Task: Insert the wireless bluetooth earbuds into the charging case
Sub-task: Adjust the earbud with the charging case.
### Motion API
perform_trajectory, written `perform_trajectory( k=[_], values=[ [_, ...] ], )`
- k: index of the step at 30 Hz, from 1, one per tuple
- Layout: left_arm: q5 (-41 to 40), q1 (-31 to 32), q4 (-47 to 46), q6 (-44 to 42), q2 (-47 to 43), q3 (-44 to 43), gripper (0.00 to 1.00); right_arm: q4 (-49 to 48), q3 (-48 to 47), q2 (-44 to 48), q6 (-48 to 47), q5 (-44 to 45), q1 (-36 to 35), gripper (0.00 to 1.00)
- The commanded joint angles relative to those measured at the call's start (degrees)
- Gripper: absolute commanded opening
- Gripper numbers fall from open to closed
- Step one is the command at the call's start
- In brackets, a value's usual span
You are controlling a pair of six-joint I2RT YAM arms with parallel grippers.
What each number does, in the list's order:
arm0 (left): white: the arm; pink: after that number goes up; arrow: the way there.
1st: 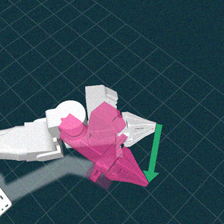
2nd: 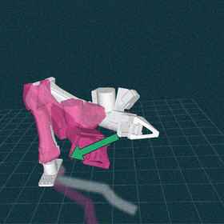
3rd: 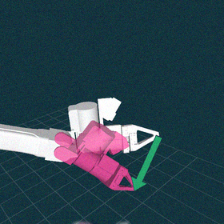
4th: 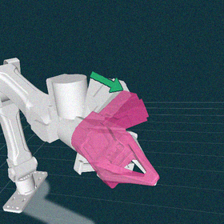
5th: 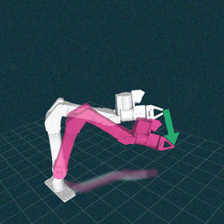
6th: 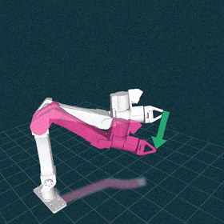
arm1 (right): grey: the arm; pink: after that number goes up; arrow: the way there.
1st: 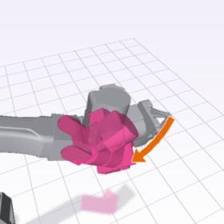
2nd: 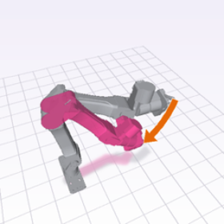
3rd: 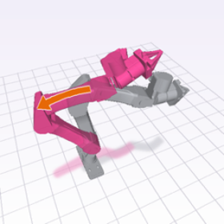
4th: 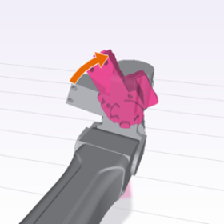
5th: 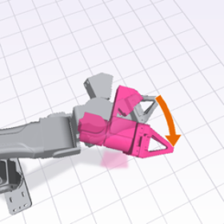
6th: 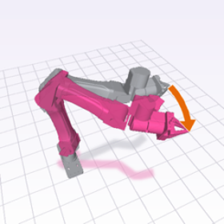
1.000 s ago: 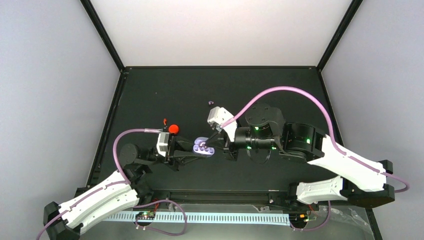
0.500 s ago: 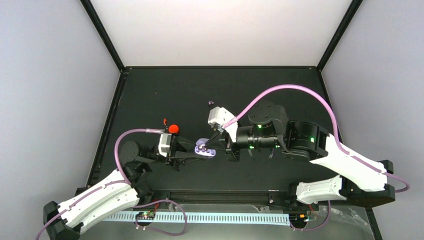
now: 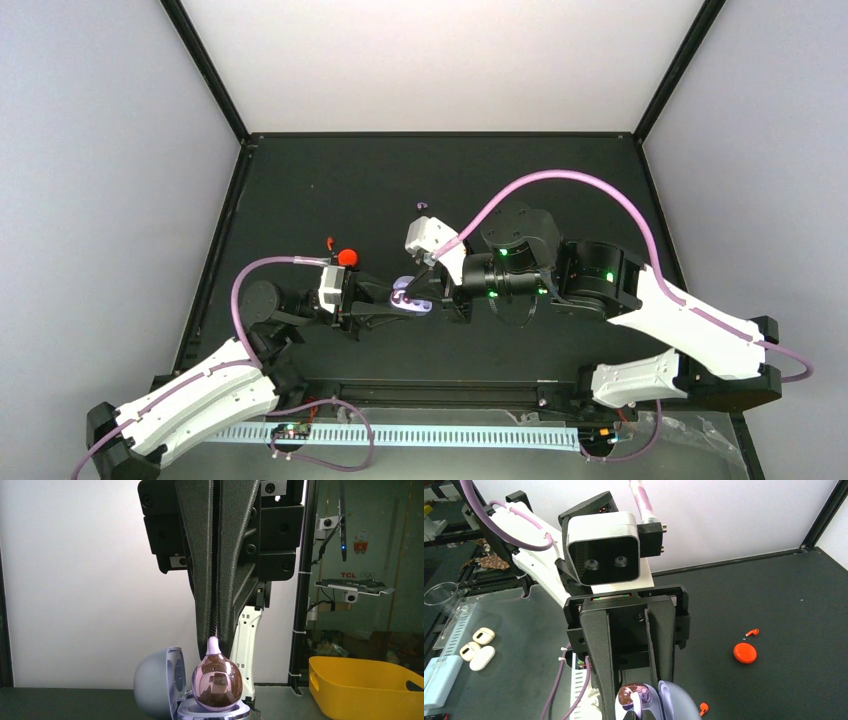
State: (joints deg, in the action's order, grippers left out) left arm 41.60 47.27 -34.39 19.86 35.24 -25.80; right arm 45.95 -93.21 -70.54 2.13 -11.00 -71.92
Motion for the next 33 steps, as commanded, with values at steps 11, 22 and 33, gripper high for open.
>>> perform_trajectory(
  k=[11, 22, 33],
  values=[
    [-1.2, -0.1, -0.5, -0.7, -1.0, -2.3, 0.02, 2.3, -0.3, 0.1, -1.7, 2.2, 0.1, 0.01],
    [-0.9, -0.2, -1.1, 0.2, -0.1, -3.0, 0.01, 3.4, -0.7, -1.4, -2.9, 2.1, -0.7, 0.01],
    [-0.6, -0.1, -1.2, 0.4, 0.4, -3.3, 0.02, 2.4, -0.5, -0.6, -2.4, 2.9, -1.4, 0.13]
  ],
)
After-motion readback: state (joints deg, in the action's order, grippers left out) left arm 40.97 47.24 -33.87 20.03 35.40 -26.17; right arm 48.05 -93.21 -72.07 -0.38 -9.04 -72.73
